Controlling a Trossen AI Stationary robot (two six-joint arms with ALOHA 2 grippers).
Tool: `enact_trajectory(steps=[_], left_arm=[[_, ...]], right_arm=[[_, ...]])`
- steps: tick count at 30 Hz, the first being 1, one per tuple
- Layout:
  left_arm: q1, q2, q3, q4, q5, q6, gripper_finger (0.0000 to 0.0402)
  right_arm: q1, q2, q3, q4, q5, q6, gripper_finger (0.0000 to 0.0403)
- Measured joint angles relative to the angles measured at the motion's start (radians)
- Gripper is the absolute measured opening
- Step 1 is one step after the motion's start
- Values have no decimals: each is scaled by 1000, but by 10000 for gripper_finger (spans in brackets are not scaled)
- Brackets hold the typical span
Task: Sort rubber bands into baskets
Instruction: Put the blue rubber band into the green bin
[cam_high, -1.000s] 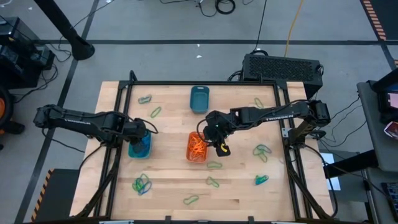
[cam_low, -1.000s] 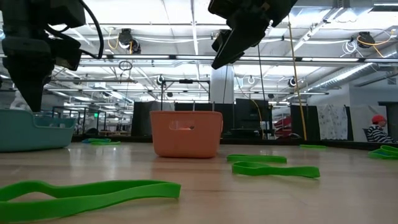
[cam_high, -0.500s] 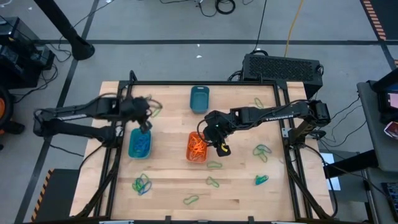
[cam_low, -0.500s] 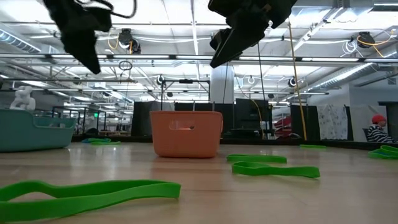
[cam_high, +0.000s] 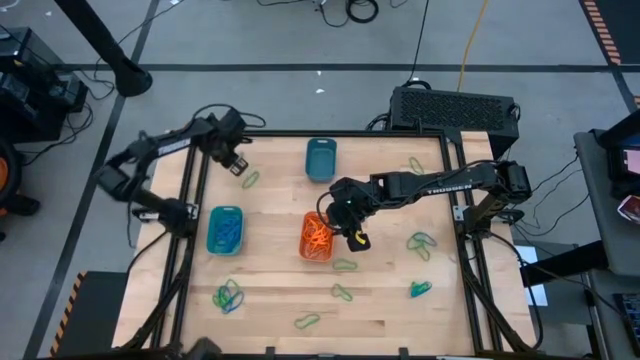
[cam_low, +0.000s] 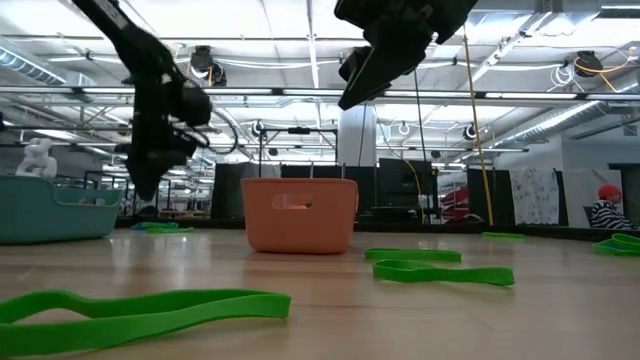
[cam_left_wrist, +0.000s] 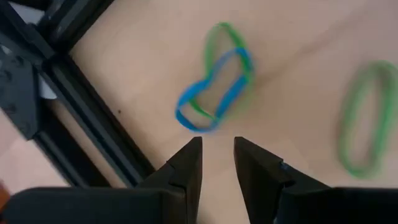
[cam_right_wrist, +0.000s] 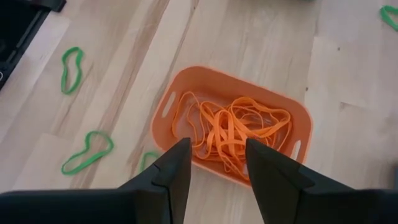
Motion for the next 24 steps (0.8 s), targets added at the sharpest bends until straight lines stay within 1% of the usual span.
enact_trajectory(steps=[3, 5, 7, 8, 13, 16, 19, 24], left_arm=[[68, 62, 0, 66, 4, 22, 100], [88, 86, 10, 82, 33, 12, 100], [85, 93, 20, 100, 69, 18, 98], [83, 94, 23, 116, 71, 22, 98], [78, 94, 23, 160, 8, 1, 98], [78, 95, 23, 149, 6, 50, 98], [79, 99, 23, 149, 5, 57, 98], [54, 159, 53, 126, 3, 79, 98]], right_arm=[[0, 0, 0, -10, 0, -5, 144], [0, 0, -15, 6, 0, -10, 144], [0, 0, -39, 21, 0, -29, 144], [0, 0, -52, 28, 1, -39, 144], [-11, 0, -103, 52, 1, -71, 144], [-20, 0, -109, 53, 1, -63, 144], [-25, 0, -109, 63, 1, -56, 144], [-25, 0, -109, 77, 1, -54, 144]])
